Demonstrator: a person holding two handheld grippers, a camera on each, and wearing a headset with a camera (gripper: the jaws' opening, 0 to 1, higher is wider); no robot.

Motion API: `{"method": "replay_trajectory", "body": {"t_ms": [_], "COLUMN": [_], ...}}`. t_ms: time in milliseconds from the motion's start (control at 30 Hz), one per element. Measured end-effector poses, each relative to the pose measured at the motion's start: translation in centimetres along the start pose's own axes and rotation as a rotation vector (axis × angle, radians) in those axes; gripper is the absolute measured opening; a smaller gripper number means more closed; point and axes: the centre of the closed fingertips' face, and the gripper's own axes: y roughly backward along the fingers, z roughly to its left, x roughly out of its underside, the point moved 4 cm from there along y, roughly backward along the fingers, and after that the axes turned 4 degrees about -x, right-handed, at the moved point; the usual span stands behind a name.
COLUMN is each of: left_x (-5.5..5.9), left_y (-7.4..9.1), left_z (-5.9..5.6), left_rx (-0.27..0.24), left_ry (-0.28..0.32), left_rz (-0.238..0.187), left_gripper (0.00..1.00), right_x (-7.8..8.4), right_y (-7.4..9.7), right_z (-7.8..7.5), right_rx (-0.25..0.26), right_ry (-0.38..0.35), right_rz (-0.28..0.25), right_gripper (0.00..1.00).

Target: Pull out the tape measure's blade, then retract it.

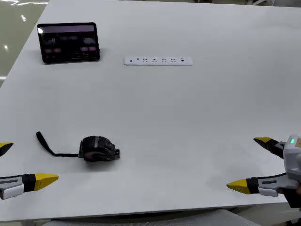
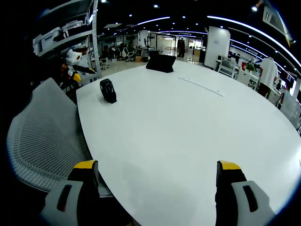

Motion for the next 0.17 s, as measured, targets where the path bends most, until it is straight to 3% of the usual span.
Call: {"method": "replay_trajectory", "body": {"t_ms": [167], "left_x": [-0.01], "left_y": [0.17], "left_z": [0.19], "left_rx": [-0.001], "left_ry": [0.000], "left_rz": [0.000], "left_gripper": [1.00], "right_x": [-0.07], "right_y": [-0.11], "right_z": [0.12], "right_rx": [-0.001], "right_ry": [-0.002], "right_rz": [-0.001], "right_gripper": [1.00]}}
